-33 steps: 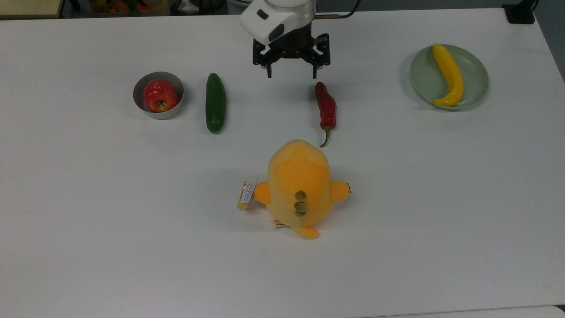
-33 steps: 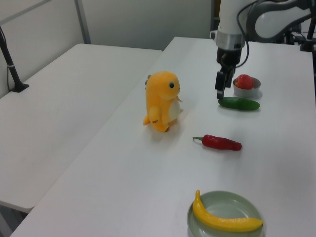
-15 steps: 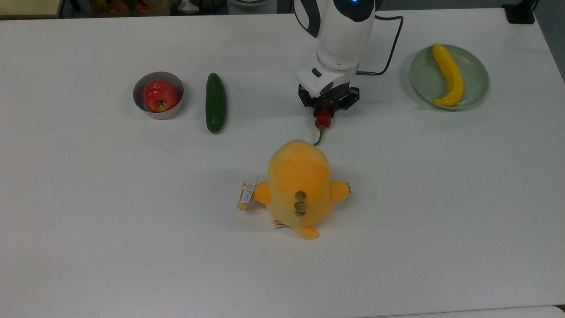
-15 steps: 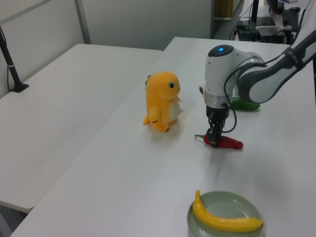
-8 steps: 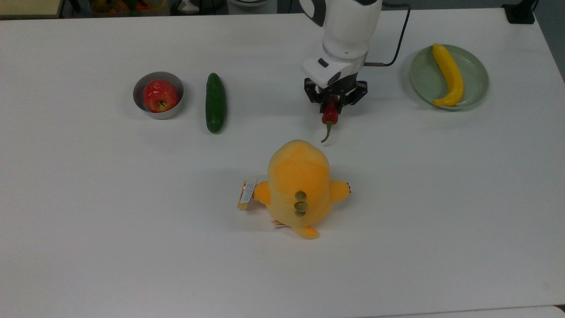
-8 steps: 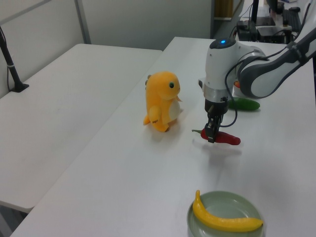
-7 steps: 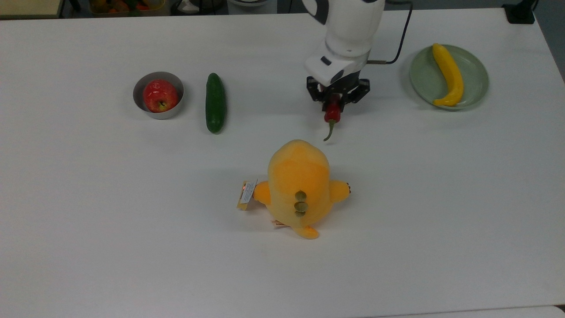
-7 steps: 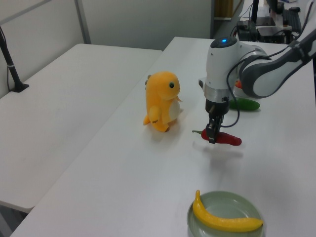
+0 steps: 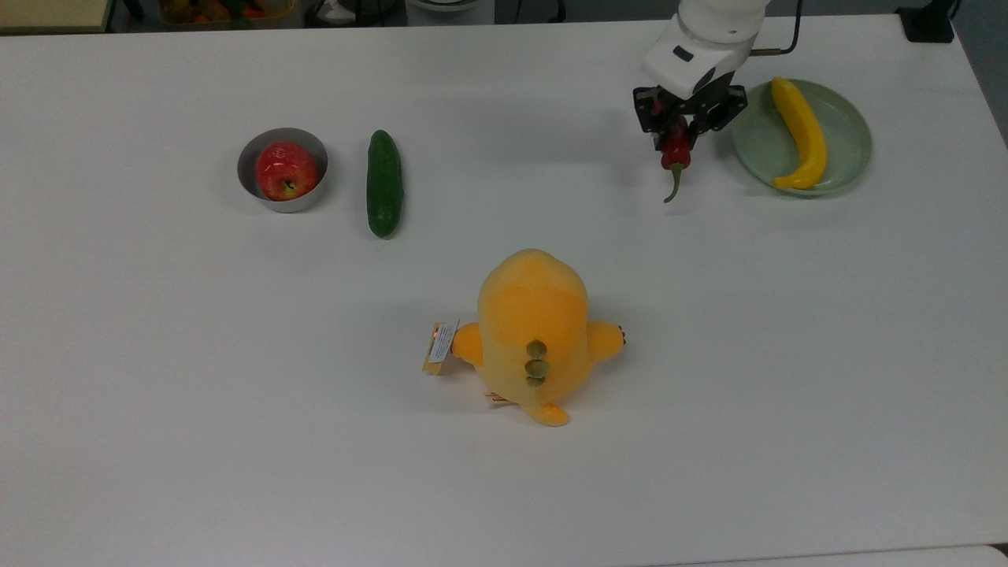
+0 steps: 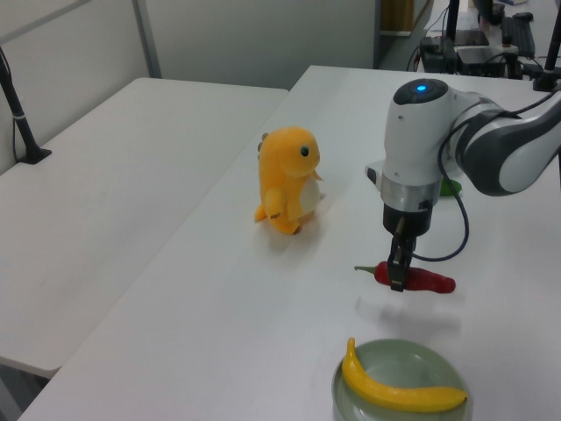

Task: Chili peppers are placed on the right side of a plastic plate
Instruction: 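Carry the chili pepper toward the green plate beside the banana, then open the gripper to release the chili pepper by the plate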

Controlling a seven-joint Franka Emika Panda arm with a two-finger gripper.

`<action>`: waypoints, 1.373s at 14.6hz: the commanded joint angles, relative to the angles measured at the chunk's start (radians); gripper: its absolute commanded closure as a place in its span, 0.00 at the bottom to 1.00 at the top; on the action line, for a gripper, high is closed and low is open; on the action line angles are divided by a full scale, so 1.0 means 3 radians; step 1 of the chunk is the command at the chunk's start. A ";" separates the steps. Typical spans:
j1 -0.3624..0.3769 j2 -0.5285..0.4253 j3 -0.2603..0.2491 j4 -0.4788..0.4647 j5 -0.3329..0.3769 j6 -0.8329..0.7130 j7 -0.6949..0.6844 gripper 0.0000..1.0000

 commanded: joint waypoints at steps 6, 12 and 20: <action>0.0075 0.0091 0.0148 -0.0012 -0.0008 0.0060 0.0457 0.58; 0.0070 0.0142 0.0189 0.0034 -0.0013 0.0060 0.0452 0.00; -0.0052 -0.0220 0.0184 0.0080 -0.0069 -0.0281 -0.0002 0.00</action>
